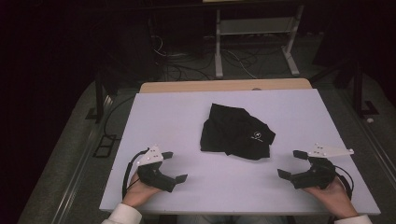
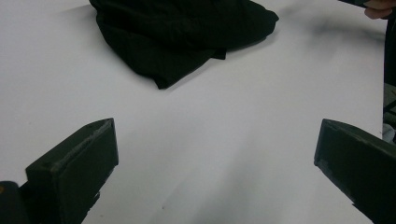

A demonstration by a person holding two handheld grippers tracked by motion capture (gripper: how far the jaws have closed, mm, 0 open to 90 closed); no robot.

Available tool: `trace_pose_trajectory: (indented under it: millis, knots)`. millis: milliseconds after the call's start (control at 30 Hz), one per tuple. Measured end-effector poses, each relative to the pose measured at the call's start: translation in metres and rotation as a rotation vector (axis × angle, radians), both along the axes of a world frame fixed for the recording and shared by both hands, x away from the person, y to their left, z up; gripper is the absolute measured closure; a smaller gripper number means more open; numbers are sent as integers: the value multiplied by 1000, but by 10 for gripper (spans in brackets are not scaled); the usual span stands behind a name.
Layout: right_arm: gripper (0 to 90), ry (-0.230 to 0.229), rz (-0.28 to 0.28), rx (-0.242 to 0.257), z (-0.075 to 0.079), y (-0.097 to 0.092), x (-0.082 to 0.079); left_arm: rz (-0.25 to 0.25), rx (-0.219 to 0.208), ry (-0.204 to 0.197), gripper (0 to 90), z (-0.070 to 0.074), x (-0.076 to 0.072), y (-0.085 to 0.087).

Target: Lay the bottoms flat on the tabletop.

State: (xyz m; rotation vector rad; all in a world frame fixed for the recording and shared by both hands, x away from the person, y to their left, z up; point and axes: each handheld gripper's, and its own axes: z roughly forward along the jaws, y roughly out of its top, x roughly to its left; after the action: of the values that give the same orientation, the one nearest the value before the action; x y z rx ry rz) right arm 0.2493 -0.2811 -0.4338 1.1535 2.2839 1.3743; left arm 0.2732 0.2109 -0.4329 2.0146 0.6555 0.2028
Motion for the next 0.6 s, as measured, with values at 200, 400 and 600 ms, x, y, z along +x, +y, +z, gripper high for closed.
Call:
trace_pose_trajectory:
  millis: [200, 400, 600]
  knots:
    - [0, -11, -5, -2, 2, 0, -1, 1, -2, -1, 0, 1, -1, 0]
    - [0, -15, -8, -11, 3, 0, -1, -6, 1, -7, 0, 4, -2, 0]
    - [0, -18, -12, -14, 6, 2, -2, -1, 36, 9, 0, 4, -3, -4]
